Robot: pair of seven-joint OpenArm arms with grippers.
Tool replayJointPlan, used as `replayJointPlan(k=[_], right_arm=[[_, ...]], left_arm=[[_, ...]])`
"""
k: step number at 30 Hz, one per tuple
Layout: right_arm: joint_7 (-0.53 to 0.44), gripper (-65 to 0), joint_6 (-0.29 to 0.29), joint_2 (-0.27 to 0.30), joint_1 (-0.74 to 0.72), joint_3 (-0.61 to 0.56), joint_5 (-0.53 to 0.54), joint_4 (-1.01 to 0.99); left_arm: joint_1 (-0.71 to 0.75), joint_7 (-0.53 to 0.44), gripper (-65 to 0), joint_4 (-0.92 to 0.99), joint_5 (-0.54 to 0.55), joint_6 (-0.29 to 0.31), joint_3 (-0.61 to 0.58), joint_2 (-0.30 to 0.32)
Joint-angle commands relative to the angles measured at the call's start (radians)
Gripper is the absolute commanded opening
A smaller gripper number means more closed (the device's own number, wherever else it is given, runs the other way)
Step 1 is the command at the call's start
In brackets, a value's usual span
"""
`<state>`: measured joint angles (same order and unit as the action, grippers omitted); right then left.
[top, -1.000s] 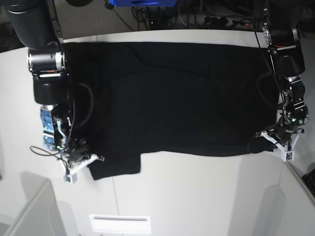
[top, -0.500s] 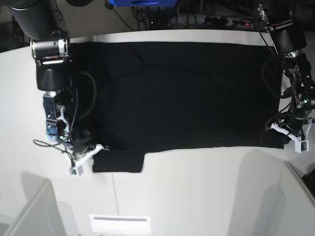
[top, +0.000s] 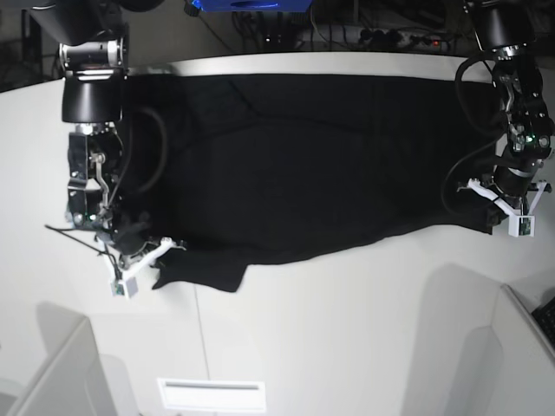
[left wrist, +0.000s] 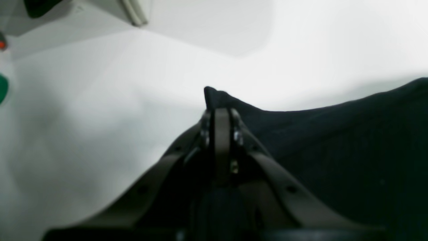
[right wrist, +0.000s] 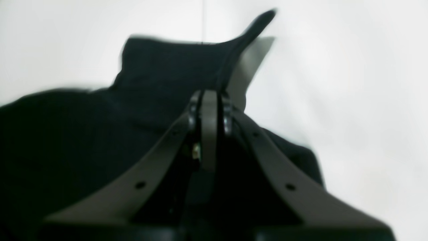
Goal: Fold the T-shirt properly
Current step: 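Lift the hem and fold it over toward the collar with both grippers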
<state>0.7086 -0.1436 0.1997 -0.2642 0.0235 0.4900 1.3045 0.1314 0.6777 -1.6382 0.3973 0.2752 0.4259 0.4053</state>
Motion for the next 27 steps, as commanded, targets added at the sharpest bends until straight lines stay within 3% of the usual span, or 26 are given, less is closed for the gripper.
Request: replayJointPlan(k=[1,8,11,16,22,27], right_arm=[[-0.016,-65.0,-0.006,0.013,-0.010,0.005,0.009,0.039],[0.076,-65.0,-0.006,0.005,0.087,0.095,0.009,0.212],[0.121,-65.0,-0.006,0.010,0.104,0.108,0.009,0.255],[0.133,-65.0,-0.006,0.011,0.184,0.108,0.009,0.355],[0.136,-65.0,-0.006,0.004,0.289,0.149,0.011,0.472],[0.197,-65.0,-0.006,0.002,0.336,0.215,0.012,0.545]], left_arm=[[0.001,-0.025,-65.0,-0.035,0.010,-0.003,0.009,0.020],[0.076,-0.003,-65.0,-0.122,0.010,-0.001,0.121,-0.018],[0.095,0.044,-65.0,-0.158,0.010,0.003,0.118,-0.021],[0.130,0.061,-65.0,-0.182,0.010,0.071,0.127,-0.026],[0.173,0.061,-65.0,-0.193,0.009,0.074,0.149,-0.036],[0.187,0.061,-65.0,-0.193,0.009,0.075,0.172,-0.032]])
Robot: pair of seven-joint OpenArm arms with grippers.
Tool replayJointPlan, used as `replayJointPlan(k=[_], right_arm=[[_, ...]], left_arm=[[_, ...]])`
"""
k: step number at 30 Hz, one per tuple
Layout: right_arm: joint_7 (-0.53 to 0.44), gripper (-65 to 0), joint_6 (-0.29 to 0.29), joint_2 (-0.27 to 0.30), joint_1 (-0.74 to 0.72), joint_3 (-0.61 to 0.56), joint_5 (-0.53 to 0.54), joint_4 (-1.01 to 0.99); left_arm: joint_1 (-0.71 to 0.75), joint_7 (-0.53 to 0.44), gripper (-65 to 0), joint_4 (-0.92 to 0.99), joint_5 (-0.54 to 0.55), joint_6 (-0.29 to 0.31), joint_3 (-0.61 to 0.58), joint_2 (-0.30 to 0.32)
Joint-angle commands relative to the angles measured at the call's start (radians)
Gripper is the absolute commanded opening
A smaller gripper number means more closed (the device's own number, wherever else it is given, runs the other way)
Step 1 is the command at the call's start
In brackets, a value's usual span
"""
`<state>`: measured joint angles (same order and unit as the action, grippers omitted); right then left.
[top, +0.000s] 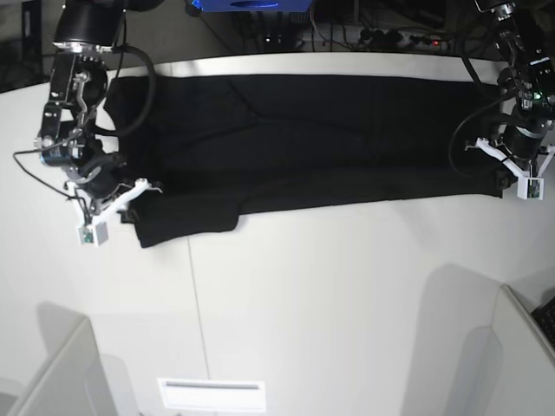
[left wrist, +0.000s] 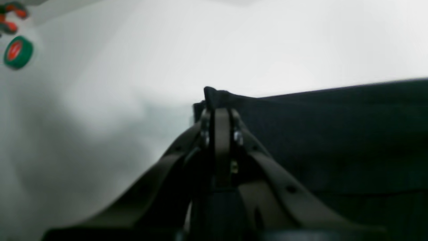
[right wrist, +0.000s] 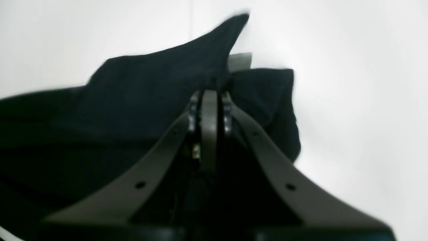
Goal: Fold the T-shirt properly
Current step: 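Lift the hem and fold it over toward the collar with both grippers, then lay the folded edge down and open both grippers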
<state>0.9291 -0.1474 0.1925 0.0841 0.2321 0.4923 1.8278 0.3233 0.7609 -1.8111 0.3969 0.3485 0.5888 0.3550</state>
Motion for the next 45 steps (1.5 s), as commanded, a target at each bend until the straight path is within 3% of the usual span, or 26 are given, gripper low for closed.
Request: replayJointPlan(k=[1,23,27,35,45], right_arm=[[-0.014,-65.0,-0.002,0.009,-0.004,0.020,0.010,0.037],[0.135,-65.0,-0.008,-0.028,0.125,0.122,0.015,0.178],[0.138,-65.0,-0.007,-0.028,0.142,0.152,0.108,0.180],[0.258,-65.0,-0.004,-0.023,0.148,0.318,0.329,0.180],[0.284,-65.0,-0.004,-0.023,0.224,0.355,0.380,0.180]], left_arm=[[-0.003,-0.022,-65.0,-0.020,0.009,0.002,0.015,0.020],[0.038,-0.021,-65.0,-0.063,0.009,0.002,0.013,0.017],[0.040,-0.021,-65.0,-0.062,0.009,0.002,0.013,0.017],[0.041,-0.021,-65.0,-0.062,0.009,0.002,0.013,0.017],[0.092,-0.021,-65.0,-0.069,0.009,0.002,0.013,0.016]])
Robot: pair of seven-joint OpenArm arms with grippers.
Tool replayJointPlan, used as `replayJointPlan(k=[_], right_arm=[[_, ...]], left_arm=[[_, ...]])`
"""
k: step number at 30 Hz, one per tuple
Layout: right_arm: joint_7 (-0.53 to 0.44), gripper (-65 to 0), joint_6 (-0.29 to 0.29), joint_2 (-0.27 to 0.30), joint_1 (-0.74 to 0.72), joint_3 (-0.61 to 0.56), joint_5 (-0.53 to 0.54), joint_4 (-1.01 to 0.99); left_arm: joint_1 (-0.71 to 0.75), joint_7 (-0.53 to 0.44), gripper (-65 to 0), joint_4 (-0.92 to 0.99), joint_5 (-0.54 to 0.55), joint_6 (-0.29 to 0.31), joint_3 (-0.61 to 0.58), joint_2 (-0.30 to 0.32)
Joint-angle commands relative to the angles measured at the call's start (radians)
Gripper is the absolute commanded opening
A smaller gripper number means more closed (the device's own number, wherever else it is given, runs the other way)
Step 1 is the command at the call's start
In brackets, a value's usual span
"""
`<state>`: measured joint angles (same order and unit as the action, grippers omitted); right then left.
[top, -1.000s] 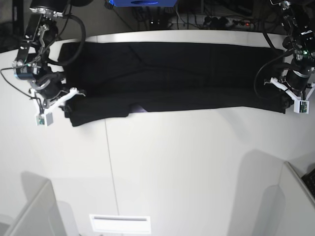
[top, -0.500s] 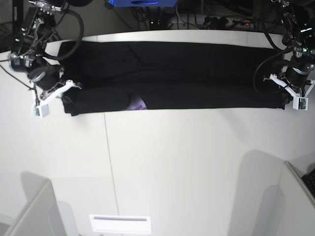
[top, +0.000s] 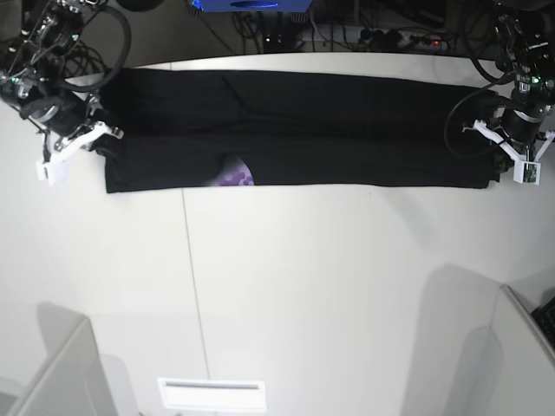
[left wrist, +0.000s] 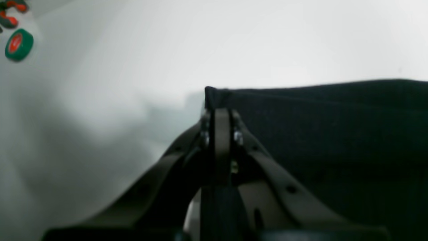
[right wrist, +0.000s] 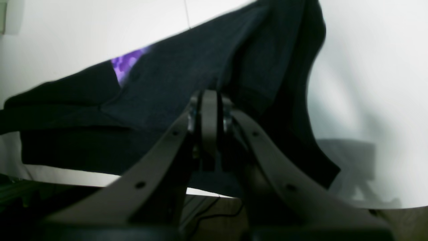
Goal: Fold the T-shirt properly
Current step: 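Lay the folded edge down and open both grippers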
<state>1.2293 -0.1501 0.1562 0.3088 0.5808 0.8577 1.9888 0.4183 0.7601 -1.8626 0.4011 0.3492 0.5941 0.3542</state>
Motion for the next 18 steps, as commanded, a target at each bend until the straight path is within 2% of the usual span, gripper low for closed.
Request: replayJointPlan(k=[1,18], right_arm=[[-0.016,-65.0,-0.001,0.013,0.010,0.005,0.015,0.019],[-0.021,-65.0,-0.003,0.010,0.082,0.005,0.007,0.014]], left_arm=[[-0.003,-0.020,-65.0,-0.018,0.005,0.001,0.008,0.016],[0.057,-0.020,-65.0,-0.009,0.003,0.001,0.000,0.016]])
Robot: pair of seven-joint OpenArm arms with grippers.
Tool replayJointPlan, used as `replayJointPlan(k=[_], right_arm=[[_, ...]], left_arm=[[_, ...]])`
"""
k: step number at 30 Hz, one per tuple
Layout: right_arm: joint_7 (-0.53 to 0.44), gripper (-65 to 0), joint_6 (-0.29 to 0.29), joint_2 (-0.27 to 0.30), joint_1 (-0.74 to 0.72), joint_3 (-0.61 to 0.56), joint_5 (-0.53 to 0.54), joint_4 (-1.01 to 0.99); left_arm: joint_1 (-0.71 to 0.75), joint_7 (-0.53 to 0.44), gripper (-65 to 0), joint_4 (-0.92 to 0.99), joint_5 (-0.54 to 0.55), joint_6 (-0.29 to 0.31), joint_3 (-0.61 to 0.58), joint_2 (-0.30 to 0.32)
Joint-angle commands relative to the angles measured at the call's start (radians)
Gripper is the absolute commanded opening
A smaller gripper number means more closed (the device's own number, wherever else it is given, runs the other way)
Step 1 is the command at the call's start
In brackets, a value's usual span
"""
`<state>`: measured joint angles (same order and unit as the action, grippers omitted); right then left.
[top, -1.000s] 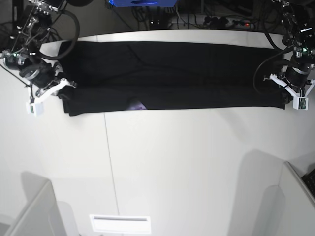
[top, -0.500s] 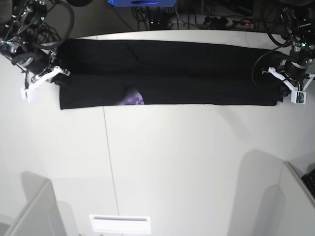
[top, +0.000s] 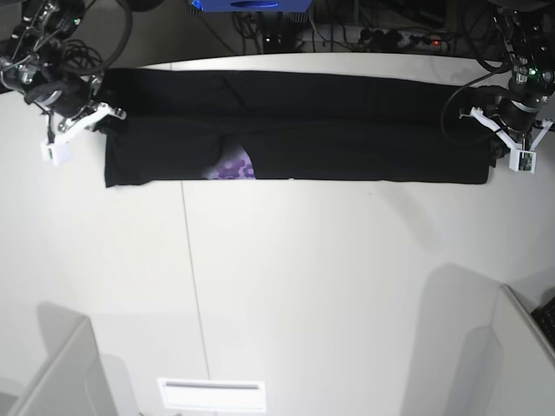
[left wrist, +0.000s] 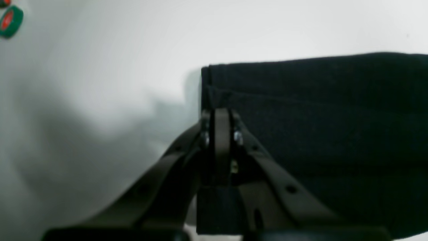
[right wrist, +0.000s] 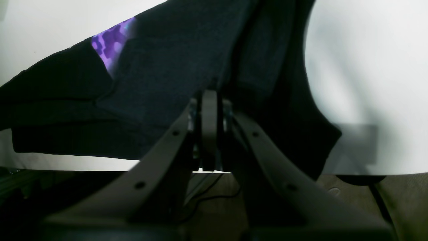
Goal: Fold the T-shirt properly
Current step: 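Lay the folded edge down and open both grippers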
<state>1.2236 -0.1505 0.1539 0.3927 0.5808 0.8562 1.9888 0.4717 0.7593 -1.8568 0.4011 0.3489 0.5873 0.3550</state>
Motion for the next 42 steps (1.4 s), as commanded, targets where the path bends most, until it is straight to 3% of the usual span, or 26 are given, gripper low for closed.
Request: replayJointPlan(k=[1,25,26,29,31,35,37,40,42], right_arm=[[-0.015,-65.0,-0.001,0.013,-0.002,0.003,0.008,0.011],[-0.011,-65.0,-0.001,0.011,-0.001,0.001,0.008,-0.087],[-0.011,-59.4,-0.001,0.011,0.001,0.003,0.008,-0.087],[-0.012,-36.3,-0.001,0.011,0.007,0.008,0.008,-0.085],[-0.015,-31.8,-0.001,0.011,0.010,0.009,0.008,-0.085],[-0.017,-31.8,-0.001,0.011,0.015,0.011,0.008,-0.081],[-0.023,-32.0,-0.004,0.011,0.012,0.011,0.015,-0.081],[-0.071,-39.5,-0.007,0.011,0.002,0.001,0.016,-0.073],[-0.112,-52.2,-0.039,0.016,-0.021,-0.032,0.016,-0.072]], left_arm=[[0.003,-0.019,-65.0,-0.014,0.003,0.002,0.006,0.016],[0.015,-0.022,-65.0,0.023,-0.003,0.002,0.015,-0.021],[0.015,-0.022,-63.7,0.023,-0.003,0.002,0.015,-0.021],[0.015,-0.024,-47.2,0.021,-0.003,0.002,0.015,-0.021],[0.015,-0.025,-36.0,0.019,0.002,0.002,0.015,-0.020],[0.014,-0.027,-18.9,0.001,0.003,0.002,0.016,-0.020],[0.014,-0.027,-14.5,-0.017,0.005,0.002,0.016,-0.021],[0.009,-0.027,-15.5,-0.039,0.005,0.002,0.015,-0.046],[-0.020,-0.027,-26.5,-0.040,0.005,0.002,0.015,-0.075]])
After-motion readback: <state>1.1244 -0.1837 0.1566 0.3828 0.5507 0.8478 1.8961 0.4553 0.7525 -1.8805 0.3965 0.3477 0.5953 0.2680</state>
